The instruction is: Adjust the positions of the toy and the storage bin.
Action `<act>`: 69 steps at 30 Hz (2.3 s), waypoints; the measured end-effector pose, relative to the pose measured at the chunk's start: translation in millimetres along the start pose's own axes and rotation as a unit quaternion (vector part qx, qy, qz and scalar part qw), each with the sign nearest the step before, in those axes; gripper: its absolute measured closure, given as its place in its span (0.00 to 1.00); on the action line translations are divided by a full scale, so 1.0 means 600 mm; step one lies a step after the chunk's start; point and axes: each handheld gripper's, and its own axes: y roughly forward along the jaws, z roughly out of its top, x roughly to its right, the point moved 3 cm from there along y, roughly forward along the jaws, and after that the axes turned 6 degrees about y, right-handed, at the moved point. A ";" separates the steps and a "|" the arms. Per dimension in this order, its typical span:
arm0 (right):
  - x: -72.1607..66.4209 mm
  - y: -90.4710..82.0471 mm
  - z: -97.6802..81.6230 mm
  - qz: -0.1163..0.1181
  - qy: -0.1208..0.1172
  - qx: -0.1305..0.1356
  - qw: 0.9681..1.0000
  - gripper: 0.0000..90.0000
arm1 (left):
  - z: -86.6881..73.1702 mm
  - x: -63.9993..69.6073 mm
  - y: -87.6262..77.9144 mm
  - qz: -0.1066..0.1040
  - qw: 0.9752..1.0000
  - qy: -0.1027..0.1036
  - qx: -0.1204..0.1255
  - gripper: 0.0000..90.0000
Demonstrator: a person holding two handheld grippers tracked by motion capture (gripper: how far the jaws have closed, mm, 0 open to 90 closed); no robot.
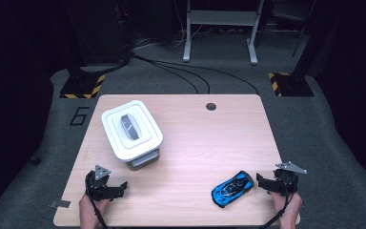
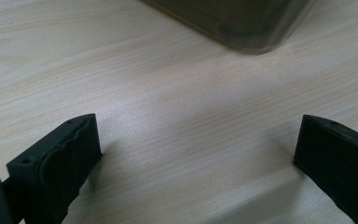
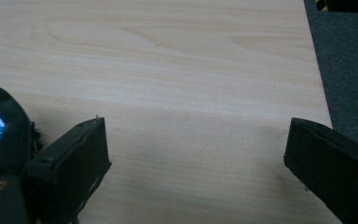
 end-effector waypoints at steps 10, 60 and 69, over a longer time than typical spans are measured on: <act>-0.019 -0.033 0.022 0.014 -0.017 0.017 1.000 0.06 | 0.000 0.000 -0.001 -0.001 1.000 0.001 -0.003 0.00; -0.100 -0.037 0.014 0.067 -0.069 -0.065 0.993 0.86 | 0.000 0.000 -0.001 0.000 1.000 0.001 -0.003 0.01; -0.107 -0.014 0.035 0.082 -0.121 -0.062 0.987 0.86 | 0.000 0.000 -0.001 0.001 1.000 0.001 -0.003 0.01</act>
